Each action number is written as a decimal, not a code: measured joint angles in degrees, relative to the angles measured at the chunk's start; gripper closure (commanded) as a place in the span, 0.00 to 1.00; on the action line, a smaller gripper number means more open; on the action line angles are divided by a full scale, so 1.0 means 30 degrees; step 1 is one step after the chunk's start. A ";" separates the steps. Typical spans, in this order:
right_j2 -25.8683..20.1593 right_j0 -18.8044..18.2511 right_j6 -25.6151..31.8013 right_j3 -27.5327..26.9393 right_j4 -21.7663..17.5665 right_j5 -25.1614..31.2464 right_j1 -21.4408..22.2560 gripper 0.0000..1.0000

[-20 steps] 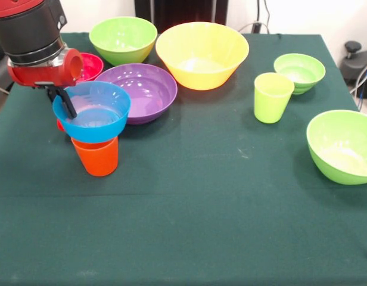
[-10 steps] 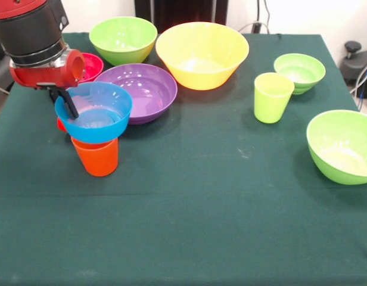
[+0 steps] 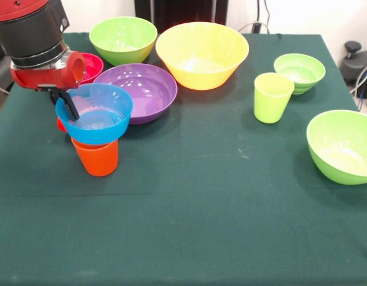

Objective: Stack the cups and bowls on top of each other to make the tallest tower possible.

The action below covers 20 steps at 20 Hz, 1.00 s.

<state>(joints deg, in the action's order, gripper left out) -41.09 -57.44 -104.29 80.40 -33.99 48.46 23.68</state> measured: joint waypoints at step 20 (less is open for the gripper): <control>-0.0006 0.0002 0.0000 -0.0613 0.0044 0.0004 -0.0530 1.00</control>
<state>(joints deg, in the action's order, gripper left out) -41.11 -57.43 -104.29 78.56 -33.86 48.47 22.09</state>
